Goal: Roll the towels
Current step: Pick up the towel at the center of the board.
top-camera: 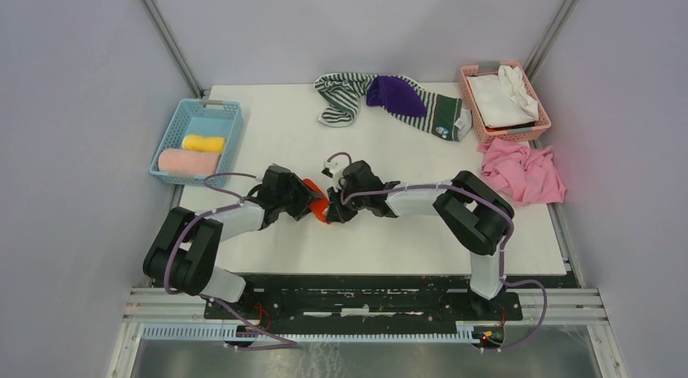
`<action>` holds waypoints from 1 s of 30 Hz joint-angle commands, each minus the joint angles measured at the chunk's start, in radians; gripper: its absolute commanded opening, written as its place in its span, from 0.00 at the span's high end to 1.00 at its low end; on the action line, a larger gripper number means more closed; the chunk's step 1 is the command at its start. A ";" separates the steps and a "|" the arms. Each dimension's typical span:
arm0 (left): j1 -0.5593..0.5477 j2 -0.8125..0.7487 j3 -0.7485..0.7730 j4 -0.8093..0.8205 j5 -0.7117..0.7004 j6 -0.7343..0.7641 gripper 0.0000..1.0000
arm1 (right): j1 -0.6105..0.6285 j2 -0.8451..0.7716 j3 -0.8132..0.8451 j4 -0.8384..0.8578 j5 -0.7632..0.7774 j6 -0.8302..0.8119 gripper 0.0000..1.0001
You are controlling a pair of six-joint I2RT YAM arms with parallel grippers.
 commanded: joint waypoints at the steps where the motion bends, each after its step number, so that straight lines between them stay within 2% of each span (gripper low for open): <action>1: -0.009 0.068 -0.018 -0.078 0.017 0.011 0.44 | -0.004 0.067 -0.026 0.010 -0.075 0.092 0.96; 3: -0.009 0.096 -0.031 -0.047 0.037 -0.004 0.51 | -0.004 0.050 -0.022 -0.006 -0.054 0.089 0.90; 4: -0.009 0.105 -0.036 -0.033 0.044 -0.014 0.59 | -0.006 0.036 -0.025 -0.011 -0.045 0.088 0.87; 6: -0.003 0.112 -0.036 -0.018 0.050 -0.023 0.69 | -0.014 -0.003 -0.031 -0.033 -0.033 0.090 0.73; 9: 0.022 0.100 0.010 -0.039 0.045 -0.023 0.77 | -0.033 -0.086 -0.056 -0.063 -0.011 0.090 0.57; 12: 0.072 0.073 0.081 -0.093 0.035 -0.007 0.79 | -0.050 -0.191 -0.092 -0.122 0.037 0.062 0.40; 21: 0.305 0.073 0.398 -0.282 0.038 0.064 0.79 | -0.095 -0.475 -0.199 -0.298 0.260 -0.022 0.09; 26: 0.443 0.122 0.616 -0.347 0.007 0.089 0.79 | -0.116 -0.551 -0.236 -0.336 0.328 -0.036 0.01; 30: 0.562 0.232 0.847 -0.386 -0.039 0.129 0.79 | -0.130 -0.564 -0.243 -0.358 0.360 -0.057 0.00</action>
